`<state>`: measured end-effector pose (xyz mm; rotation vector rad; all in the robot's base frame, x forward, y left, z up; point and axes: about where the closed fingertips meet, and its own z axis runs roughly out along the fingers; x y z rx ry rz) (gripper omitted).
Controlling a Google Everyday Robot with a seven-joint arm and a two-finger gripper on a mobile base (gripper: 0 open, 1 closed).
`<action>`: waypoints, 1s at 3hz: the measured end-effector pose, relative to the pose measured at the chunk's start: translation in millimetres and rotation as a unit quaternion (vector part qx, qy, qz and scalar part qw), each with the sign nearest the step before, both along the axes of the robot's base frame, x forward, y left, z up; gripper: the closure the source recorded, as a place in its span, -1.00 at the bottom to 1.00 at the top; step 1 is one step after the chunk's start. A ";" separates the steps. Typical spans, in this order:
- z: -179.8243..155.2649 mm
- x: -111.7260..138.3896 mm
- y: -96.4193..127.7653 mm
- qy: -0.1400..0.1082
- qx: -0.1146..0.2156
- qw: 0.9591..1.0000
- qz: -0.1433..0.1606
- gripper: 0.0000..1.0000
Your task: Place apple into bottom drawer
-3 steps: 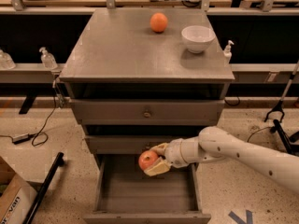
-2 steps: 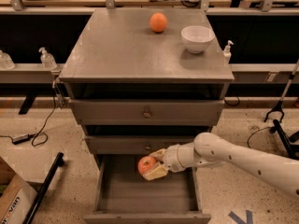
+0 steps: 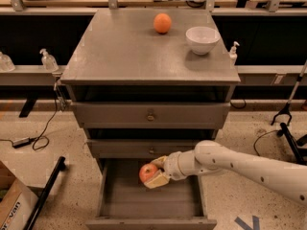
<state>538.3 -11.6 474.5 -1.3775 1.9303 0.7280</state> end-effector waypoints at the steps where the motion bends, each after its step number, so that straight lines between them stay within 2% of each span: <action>1: -24.3 -1.6 7.2 -0.018 -0.009 1.000 -0.003 1.00; 2: -46.5 1.9 8.2 -0.036 -0.005 0.999 -0.018 1.00; 3: -65.2 7.8 -1.8 -0.025 0.023 0.997 -0.068 1.00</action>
Offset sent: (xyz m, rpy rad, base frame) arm 0.0073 0.0047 -0.0723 -0.0013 -0.1197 -0.0795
